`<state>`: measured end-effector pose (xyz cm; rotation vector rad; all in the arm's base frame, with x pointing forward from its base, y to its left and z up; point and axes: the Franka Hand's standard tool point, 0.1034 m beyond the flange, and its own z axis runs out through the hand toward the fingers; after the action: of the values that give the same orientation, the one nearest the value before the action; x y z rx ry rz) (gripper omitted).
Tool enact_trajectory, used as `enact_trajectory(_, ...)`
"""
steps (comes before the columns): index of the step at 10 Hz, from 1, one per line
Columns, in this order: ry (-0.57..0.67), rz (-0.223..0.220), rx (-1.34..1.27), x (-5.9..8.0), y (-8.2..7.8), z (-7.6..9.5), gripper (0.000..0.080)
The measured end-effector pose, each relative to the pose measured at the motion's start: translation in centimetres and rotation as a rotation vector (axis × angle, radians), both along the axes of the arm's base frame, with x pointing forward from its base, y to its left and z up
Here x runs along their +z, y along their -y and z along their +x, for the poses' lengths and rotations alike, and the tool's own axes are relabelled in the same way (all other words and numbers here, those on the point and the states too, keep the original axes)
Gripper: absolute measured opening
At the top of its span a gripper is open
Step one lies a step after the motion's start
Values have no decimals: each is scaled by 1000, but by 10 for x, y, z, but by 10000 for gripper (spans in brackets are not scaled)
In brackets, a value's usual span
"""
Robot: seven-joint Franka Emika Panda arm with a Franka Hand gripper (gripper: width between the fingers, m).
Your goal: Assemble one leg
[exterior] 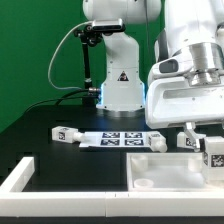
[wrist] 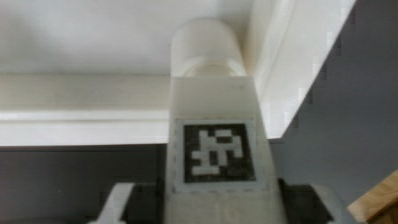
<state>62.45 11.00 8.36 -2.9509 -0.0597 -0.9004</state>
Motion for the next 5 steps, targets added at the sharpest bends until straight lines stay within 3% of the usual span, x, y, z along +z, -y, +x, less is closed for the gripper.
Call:
enact_trajectory(2, 0, 0, 0, 0, 0, 0, 288)
enact_trajectory(3, 0, 0, 0, 0, 0, 0, 493)
enact_trajectory(4, -26, 1, 2, -2, -1, -1, 493)
enact_trajectory(5, -30, 3, -1, -2, -1, 0, 623)
